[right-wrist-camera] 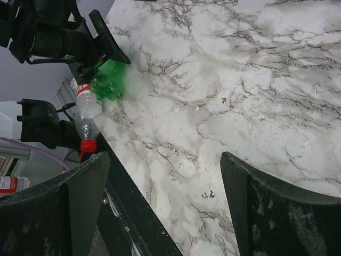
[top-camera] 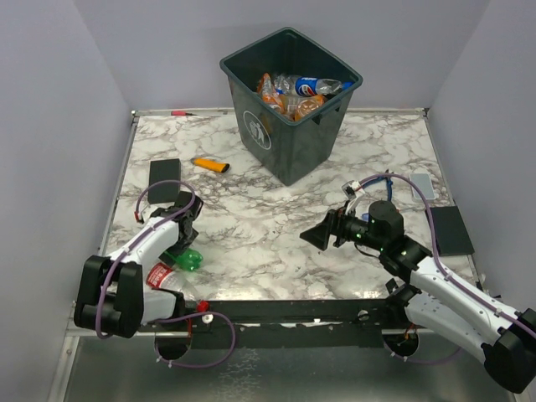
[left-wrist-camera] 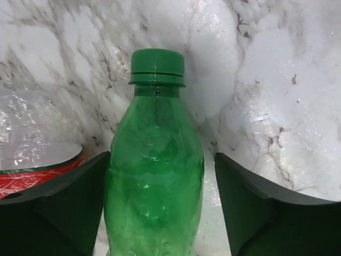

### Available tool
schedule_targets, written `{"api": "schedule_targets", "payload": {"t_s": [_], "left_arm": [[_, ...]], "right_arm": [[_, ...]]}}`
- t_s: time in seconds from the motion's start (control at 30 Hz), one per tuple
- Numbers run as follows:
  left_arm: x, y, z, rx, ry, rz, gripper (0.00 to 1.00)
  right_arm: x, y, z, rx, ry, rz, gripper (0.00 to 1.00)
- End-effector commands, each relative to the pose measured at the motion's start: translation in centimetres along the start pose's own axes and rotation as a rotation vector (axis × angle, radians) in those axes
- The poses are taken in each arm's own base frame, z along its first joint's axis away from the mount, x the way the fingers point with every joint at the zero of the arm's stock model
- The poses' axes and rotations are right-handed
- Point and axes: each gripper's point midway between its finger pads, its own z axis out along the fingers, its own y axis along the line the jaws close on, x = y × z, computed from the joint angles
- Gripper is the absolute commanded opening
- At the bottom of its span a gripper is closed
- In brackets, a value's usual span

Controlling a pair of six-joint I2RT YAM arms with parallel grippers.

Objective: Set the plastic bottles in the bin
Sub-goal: Pick up the plastic bottle at the center of the board.

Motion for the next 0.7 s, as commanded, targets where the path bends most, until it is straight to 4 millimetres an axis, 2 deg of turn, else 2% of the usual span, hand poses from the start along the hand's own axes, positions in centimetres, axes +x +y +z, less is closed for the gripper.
{"api": "schedule_targets", "payload": {"t_s": [0.0, 0.2, 0.37, 0.47, 0.57, 0.67], "left_arm": [[0.4, -1.3, -0.1, 0.081, 0.022, -0.034, 0.73], [-0.5, -2.4, -1.4, 0.158, 0.005, -0.052, 0.52], [-3.5, -4.9, -5.2, 0.308, -0.052, -0.051, 0.26], [-5.8, -6.8, -8.7, 0.424, -0.095, -0.026, 0.18], [-8.1, -9.8, -13.3, 0.567, -0.151, 0.049, 0.18], [-9.3, -14.4, -20.7, 0.860, -0.244, 0.230, 0.18]], "right_arm": [[-0.1, 0.1, -0.1, -0.001, -0.007, -0.012, 0.88], [-0.2, 0.1, 0.0, 0.003, -0.006, -0.011, 0.88], [-1.2, 0.6, -0.2, 0.001, -0.020, -0.028, 0.88], [-2.3, 1.1, -0.7, 0.011, -0.036, -0.053, 0.88], [-4.0, 1.7, -1.4, 0.029, -0.066, -0.095, 0.89], [-6.2, 2.4, -2.4, 0.057, -0.113, -0.146, 0.89]]}}
